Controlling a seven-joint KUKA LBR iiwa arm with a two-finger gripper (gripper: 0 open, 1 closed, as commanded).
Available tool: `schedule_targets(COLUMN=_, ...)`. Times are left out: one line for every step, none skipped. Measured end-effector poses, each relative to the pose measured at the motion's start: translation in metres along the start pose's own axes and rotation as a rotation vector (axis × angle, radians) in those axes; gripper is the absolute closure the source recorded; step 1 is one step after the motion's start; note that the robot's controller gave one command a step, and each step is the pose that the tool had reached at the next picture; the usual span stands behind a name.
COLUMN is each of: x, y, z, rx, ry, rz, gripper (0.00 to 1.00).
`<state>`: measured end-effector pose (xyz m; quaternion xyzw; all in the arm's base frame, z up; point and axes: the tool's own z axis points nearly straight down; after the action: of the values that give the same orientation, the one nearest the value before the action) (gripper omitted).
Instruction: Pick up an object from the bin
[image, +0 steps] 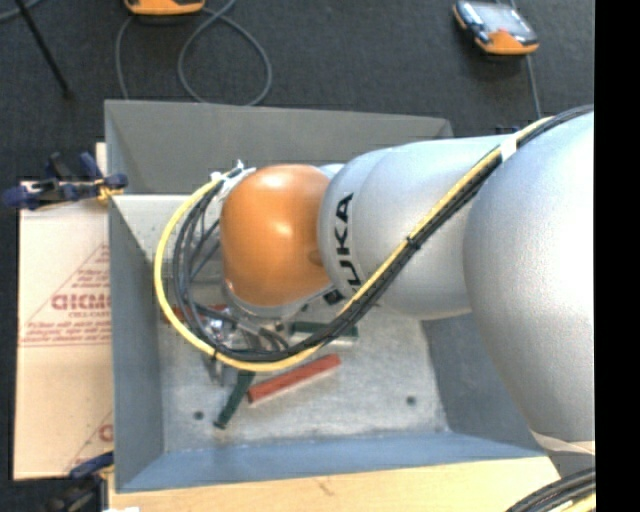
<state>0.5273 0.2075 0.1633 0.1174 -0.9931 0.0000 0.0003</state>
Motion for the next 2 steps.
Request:
schedule_targets(x=0.0109, y=0.0016, z=-0.1357, rx=0.000, ry=-0.013, rz=-0.216, gripper=1.00)
schedule_targets(x=0.0119, y=0.0020, z=-0.1315, rx=-0.001, ry=-0.004, rz=-0.214, gripper=0.00)
